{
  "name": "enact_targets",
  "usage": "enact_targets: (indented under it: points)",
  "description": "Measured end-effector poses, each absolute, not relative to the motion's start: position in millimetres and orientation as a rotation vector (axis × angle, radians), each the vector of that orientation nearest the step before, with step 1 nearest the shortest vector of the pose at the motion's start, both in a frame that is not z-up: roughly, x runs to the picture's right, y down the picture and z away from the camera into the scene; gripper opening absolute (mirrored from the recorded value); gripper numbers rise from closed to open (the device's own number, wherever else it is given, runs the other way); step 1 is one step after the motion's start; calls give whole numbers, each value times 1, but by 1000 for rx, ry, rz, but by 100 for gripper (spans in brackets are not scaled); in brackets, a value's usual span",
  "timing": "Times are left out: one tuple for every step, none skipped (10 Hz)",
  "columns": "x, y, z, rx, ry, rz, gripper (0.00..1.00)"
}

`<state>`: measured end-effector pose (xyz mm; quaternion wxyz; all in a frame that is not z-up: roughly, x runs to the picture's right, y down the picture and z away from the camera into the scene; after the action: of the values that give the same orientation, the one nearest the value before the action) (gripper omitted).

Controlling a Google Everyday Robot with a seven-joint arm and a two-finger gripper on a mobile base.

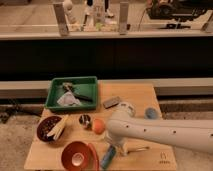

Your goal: Wipe red bowl with sponge

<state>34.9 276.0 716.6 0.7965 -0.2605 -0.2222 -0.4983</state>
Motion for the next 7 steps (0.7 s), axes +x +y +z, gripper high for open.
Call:
enact_targets:
  points:
    - [33,284,725,-565,-457,-1077,80]
    - [32,292,733,-573,-446,-1075,75]
    - [34,298,741,-580,-439,-1067,67]
    - [34,301,745,-582,-432,-1064,57]
    - [35,301,746,-583,-424,-1059,47]
    - [37,298,744,-583,-407,-1059,36]
    - [37,292,739,-578,-394,-1062,29]
